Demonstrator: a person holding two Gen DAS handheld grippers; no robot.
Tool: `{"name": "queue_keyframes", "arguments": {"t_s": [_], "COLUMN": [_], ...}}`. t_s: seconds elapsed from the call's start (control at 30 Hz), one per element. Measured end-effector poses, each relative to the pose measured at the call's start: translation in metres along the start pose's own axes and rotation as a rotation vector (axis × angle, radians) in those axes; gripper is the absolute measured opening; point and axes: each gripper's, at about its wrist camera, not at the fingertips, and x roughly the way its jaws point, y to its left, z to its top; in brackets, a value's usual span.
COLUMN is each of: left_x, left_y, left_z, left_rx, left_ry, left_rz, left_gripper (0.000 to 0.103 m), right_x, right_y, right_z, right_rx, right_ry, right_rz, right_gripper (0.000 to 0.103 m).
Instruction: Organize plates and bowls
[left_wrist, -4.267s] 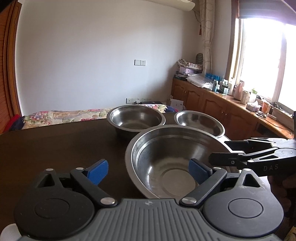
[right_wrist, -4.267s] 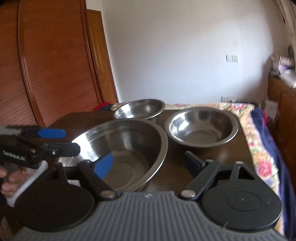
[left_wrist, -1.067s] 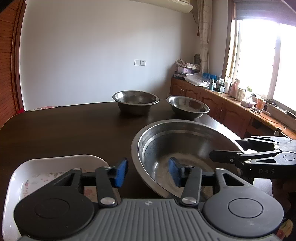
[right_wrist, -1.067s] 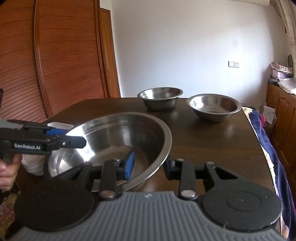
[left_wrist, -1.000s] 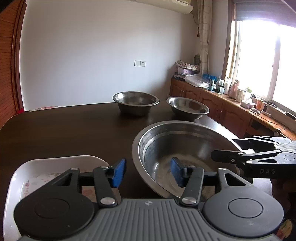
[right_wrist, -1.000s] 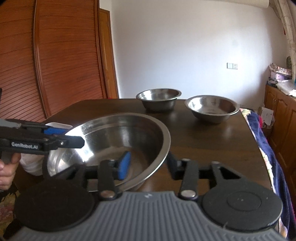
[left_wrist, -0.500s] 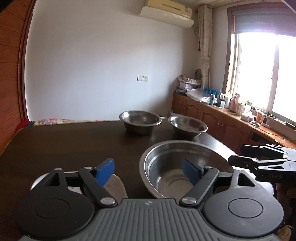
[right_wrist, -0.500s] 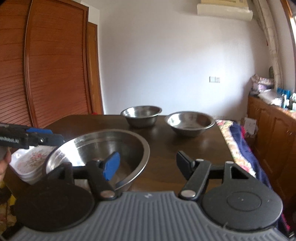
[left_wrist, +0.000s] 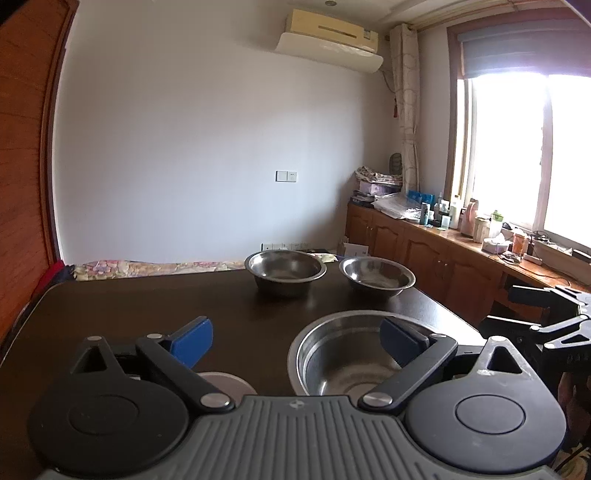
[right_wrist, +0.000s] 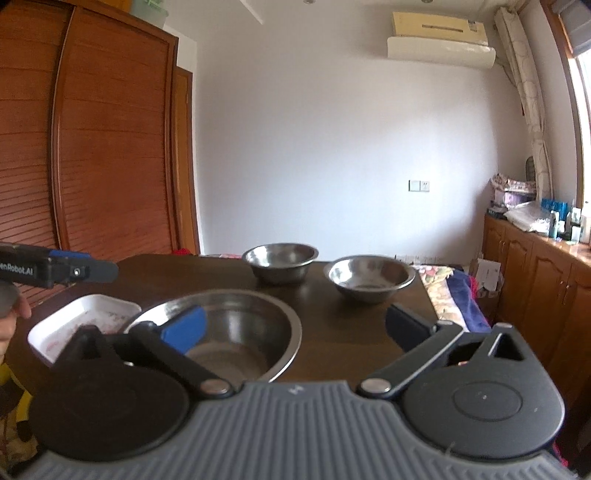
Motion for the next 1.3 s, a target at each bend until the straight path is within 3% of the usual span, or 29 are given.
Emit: {"name": "queue_keyframes", "arguments": {"t_s": [0.23, 0.57, 0.63, 0.7, 0.77, 0.8, 0.83, 0.97, 1.3], "left_x": [0.019, 0.056, 0.065, 0.074, 0.084, 0.089, 0.095, 0.124, 0.198], "left_y": [-0.002, 0.001, 0.003, 0.006, 0.011, 0.013, 0.015, 0.025, 0.045], "left_z": [0.018, 0.053, 0.058, 0.063, 0.067, 0.068, 0.069, 0.074, 0.081], "left_rx": [0.036, 0.079, 0.089, 0.083, 0.075, 0.072, 0.069, 0.049, 0.014], "left_ry": [0.007, 0.021, 0.034, 0.038, 0.050, 0.057, 0.067, 0.122, 0.236], "left_rz": [0.000, 0.029, 0.041, 0.040, 0.039, 0.040, 0.039, 0.026, 0.017], "left_gripper": [0.103, 0.103, 0.103, 0.103, 0.103, 0.103, 0.103, 0.094, 0.086], "right_x": [0.006, 0.042, 0.055, 0.067, 0.084, 0.095, 0.102, 0.139, 0.208], "right_y": [-0.011, -0.030, -0.033, -0.034, -0.036, -0.035, -0.034, -0.036, -0.034], "right_z": [0.016, 0.066, 0.076, 0.081, 0.085, 0.087, 0.087, 0.091, 0.092], "right_rx": [-0.008, -0.003, 0.014, 0.029, 0.038, 0.035, 0.037, 0.030, 0.048], "right_ry": [0.000, 0.023, 0.040, 0.064, 0.087, 0.111, 0.130, 0.202, 0.347], "right_rz": [0.006, 0.114, 0.146, 0.168, 0.179, 0.184, 0.186, 0.186, 0.212], "right_gripper": [0.103, 0.101, 0.084, 0.081, 0.067, 0.056, 0.052, 0.045, 0.045]}}
